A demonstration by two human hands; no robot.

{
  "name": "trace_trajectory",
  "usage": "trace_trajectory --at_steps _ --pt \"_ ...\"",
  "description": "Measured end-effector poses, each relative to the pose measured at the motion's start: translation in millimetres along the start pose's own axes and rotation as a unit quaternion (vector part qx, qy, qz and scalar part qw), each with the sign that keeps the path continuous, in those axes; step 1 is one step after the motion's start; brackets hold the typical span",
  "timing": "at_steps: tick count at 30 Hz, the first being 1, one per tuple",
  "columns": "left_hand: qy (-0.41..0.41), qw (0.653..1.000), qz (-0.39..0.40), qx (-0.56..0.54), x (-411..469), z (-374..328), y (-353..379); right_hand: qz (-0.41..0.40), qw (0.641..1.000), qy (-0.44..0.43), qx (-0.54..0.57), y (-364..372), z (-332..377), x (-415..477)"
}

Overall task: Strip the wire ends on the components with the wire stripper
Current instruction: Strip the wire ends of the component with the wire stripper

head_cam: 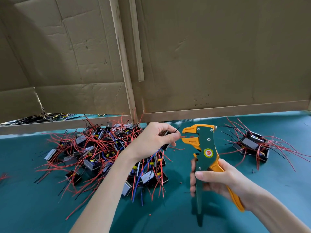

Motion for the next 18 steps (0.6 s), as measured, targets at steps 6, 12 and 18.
trace_trajectory --at_steps 6,12,18 --pt "-0.007 1.0 0.008 0.01 -1 -1 -1 0.001 1.0 0.008 -0.013 1 0 -1" --pt "-0.002 1.0 0.016 0.014 -1 2 -4 -0.035 0.998 0.027 -0.047 0 -4 -2" --pt "-0.015 1.0 0.008 0.017 3 8 -1 -0.143 0.983 0.014 -0.117 3 -12 5"
Point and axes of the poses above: each hand's wrist, its own x-axis towards the middle knuckle, its own y-axis out of the palm, z = x × y, the point moved 2 cm from there along x, towards the middle knuckle, and after that the axes turned 14 degrees about z, right-handed, at the moved point
